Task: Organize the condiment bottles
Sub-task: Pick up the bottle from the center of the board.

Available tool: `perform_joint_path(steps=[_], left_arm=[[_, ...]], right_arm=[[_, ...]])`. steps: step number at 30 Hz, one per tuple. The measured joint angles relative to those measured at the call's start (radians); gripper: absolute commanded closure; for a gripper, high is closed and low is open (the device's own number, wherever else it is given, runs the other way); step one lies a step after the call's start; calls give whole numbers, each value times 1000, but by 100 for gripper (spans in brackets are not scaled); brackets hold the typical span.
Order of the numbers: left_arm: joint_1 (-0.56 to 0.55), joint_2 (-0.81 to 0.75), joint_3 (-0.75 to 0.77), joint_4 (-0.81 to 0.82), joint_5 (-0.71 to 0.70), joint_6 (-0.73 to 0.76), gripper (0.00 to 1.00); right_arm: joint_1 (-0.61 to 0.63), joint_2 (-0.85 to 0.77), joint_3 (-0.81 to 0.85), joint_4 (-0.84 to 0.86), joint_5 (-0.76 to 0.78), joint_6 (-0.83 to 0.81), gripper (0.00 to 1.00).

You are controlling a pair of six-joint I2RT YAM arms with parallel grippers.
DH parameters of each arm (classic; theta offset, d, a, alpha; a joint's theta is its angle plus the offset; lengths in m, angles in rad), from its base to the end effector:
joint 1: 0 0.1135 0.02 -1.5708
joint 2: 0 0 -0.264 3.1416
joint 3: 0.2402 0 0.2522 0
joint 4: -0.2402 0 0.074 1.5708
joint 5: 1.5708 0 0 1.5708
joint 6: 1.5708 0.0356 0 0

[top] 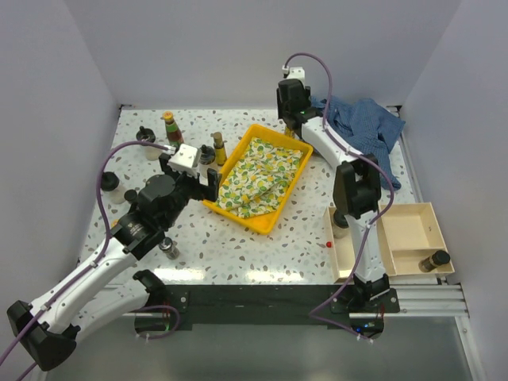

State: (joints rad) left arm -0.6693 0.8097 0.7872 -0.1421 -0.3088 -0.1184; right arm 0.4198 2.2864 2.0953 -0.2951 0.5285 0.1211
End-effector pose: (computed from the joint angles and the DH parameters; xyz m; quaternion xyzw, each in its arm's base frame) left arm 0.1562 -0.1098 0.3414 0.1093 0.7524 -0.1368 0.6350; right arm 0.4983 0.2028 0.2762 0.0103 0.8376 -0.0825 0.5399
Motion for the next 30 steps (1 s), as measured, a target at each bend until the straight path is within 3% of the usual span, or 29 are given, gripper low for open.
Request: perform_joint_path(steps=[7, 10, 11, 13, 15, 23, 30], left_arm=[[0, 5, 0, 0, 1, 0, 0], [0, 11, 0, 0, 2, 0, 0], [0, 12, 0, 0, 2, 0, 0], [0, 12, 0, 0, 2, 0, 0], [0, 12, 0, 0, 2, 1, 0], [0, 13, 0, 0, 6, 2, 0], [0, 21, 0, 0, 10, 3, 0]], right_arm=[[-22, 33, 16, 5, -34, 3, 49], [-23, 50, 16, 4, -53, 6, 63], [-23, 55, 16, 3, -57, 7, 74], [-23, 58, 16, 6, -62, 6, 83], [-23, 58, 16, 8, -72, 3, 99], [-23, 21, -18, -11, -69, -21, 100], [-23, -282, -269, -76, -40, 27, 100]])
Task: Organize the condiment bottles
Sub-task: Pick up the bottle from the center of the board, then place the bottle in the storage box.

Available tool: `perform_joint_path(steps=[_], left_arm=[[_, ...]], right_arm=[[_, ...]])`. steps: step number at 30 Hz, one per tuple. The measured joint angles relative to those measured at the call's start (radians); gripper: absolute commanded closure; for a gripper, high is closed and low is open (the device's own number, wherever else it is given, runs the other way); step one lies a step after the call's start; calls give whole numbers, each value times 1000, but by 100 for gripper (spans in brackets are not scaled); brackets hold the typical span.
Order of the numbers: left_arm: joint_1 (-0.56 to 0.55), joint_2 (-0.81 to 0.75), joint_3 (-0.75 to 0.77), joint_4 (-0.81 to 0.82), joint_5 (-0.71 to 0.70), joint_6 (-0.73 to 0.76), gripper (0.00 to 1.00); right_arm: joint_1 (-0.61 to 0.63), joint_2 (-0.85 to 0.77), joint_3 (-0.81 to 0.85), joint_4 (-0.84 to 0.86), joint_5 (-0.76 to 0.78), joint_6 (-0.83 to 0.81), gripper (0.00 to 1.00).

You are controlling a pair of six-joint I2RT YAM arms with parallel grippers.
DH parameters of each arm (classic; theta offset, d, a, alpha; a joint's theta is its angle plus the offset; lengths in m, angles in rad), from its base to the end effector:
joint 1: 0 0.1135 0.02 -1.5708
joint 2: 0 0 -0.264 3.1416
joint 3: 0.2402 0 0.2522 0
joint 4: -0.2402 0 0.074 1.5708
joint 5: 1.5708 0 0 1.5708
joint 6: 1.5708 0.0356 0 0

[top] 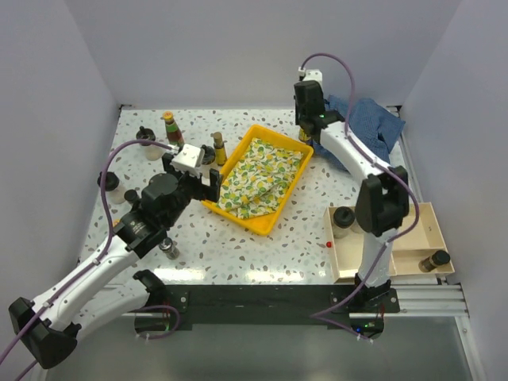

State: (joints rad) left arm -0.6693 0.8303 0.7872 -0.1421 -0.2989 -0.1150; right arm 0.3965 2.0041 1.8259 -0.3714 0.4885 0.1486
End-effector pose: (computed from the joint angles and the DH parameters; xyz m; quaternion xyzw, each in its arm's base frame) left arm 0.1597 -0.1130 0.3379 0.1167 0.7579 -0.1355 0.6274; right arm 0.4423 0.1671 0.3137 0.0126 0.8547 -0.0756 0.5135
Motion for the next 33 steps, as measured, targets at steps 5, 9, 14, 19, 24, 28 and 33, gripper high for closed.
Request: perform_joint_path(steps=[5, 9, 14, 19, 24, 28, 33], left_arm=[[0, 9, 0, 0, 0, 0, 0], [0, 13, 0, 0, 0, 1, 0], [0, 18, 0, 0, -1, 3, 0], [0, 26, 0, 0, -1, 3, 0], [0, 32, 0, -1, -1, 4, 0], [0, 35, 0, -1, -2, 4, 0], [0, 40, 0, -1, -2, 3, 0]], right_arm=[[0, -292, -167, -23, 29, 56, 100], [0, -451, -251, -53, 88, 97, 100], [0, -601, -381, -146, 210, 150, 100], [-5, -738, -497, -290, 366, 257, 100], [-45, -837, -543, -432, 480, 381, 100], [-103, -875, -570, -507, 542, 465, 100], [-194, -915, -614, -605, 565, 556, 100]])
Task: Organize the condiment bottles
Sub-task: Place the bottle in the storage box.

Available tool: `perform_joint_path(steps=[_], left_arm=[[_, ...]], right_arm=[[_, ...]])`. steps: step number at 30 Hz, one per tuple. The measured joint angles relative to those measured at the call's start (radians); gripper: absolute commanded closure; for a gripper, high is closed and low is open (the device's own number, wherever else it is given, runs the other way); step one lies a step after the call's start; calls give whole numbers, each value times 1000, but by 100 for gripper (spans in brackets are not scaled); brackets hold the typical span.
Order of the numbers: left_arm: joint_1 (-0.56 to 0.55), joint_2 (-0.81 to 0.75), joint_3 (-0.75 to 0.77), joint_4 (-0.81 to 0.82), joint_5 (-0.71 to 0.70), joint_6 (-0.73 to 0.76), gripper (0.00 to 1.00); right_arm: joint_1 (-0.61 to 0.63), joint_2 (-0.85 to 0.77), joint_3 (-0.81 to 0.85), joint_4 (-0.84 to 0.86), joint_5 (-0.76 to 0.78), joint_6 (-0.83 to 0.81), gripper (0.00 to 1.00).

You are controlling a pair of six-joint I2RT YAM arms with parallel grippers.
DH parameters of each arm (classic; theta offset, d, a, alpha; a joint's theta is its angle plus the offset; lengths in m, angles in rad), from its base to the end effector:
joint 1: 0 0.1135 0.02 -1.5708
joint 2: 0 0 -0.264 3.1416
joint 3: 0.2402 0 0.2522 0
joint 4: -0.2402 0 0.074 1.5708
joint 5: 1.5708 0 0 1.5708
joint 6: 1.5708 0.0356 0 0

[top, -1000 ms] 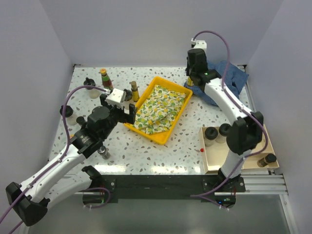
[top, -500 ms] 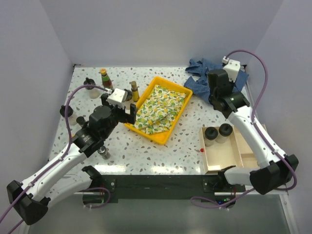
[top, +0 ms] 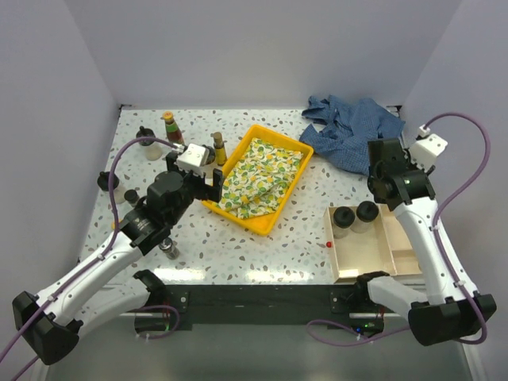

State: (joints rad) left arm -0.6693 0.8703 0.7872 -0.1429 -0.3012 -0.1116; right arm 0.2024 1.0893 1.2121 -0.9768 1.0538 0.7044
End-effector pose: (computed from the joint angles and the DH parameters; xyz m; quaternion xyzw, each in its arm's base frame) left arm 0.1667 -0.1184 0.3306 0.1231 0.7693 -0.1258 0.6141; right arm 0.1959 0.0086 0.3680 0.3719 0.7403 -0.2905 0.4788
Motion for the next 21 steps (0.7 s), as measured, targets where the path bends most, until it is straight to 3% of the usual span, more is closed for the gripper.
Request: perform_joint_path(steps=[9, 21], left_arm=[[0, 5, 0, 0, 0, 0, 0], [0, 8, 0, 0, 2, 0, 0]], right_arm=[[-114, -104, -105, 60, -17, -32, 100], [-355, -6, -237, 291, -148, -117, 100]])
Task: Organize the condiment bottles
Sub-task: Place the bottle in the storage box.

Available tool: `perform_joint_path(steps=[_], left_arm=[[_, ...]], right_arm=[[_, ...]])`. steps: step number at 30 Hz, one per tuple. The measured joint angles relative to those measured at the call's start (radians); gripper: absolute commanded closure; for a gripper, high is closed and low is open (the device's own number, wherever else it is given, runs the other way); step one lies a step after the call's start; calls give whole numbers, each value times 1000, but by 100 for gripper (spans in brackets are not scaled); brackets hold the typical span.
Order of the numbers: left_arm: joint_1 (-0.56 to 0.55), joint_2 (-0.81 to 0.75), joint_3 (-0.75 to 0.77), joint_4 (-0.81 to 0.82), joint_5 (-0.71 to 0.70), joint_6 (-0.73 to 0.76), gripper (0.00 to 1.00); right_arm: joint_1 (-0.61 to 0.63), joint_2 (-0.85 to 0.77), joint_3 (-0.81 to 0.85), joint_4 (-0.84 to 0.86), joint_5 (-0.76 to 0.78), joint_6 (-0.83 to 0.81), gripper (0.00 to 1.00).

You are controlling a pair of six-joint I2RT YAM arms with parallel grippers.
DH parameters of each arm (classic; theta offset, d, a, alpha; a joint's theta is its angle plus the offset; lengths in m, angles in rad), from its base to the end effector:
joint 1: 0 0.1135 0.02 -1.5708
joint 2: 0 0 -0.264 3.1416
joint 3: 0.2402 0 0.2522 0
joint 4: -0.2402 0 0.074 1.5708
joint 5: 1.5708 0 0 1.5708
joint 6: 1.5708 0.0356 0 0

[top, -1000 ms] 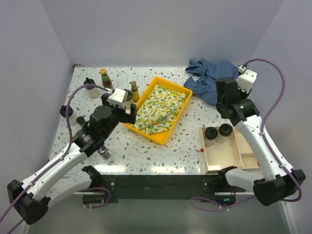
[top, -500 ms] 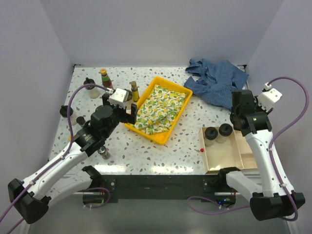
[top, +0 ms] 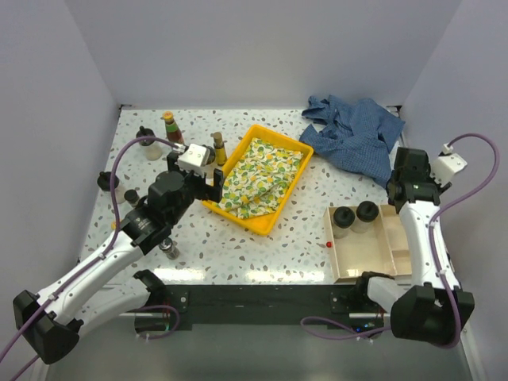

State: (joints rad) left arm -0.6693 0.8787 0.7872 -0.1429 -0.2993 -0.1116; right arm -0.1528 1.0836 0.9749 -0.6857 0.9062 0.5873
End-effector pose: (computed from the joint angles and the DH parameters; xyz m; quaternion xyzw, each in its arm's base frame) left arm 0.1681 -0.1196 0.3290 0.1248 0.7716 -0.1250 0.6111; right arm 0.2069 -0.0602 0.3114 0.4555 0.7159 -0.3223 0.4197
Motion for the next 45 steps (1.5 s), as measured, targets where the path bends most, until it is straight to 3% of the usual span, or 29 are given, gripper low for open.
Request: perform_joint_path(steps=[6, 25, 30, 31, 33, 35, 42, 45], left_arm=[[0, 10, 0, 0, 6, 0, 0], [-2, 31, 0, 0, 7, 0, 0], [-2, 32, 0, 0, 6, 0, 0], [-2, 31, 0, 0, 6, 0, 0], [-2, 30, 0, 0, 5, 0, 0], [-2, 29, 0, 0, 3, 0, 0], [-2, 23, 0, 0, -2, 0, 0], [-2, 18, 0, 0, -4, 0, 0]], right_arm=[[-97, 38, -69, 89, -69, -6, 100], [-168, 169, -135, 346, -88, -24, 99], [-168, 188, -169, 417, -87, -50, 79], [-169, 188, -173, 426, -88, -57, 66], [-169, 194, -174, 440, -89, -72, 50], [-170, 200, -174, 452, -98, -81, 40], [-170, 196, -121, 422, -188, -98, 9], [-170, 196, -63, 367, -235, -101, 1]])
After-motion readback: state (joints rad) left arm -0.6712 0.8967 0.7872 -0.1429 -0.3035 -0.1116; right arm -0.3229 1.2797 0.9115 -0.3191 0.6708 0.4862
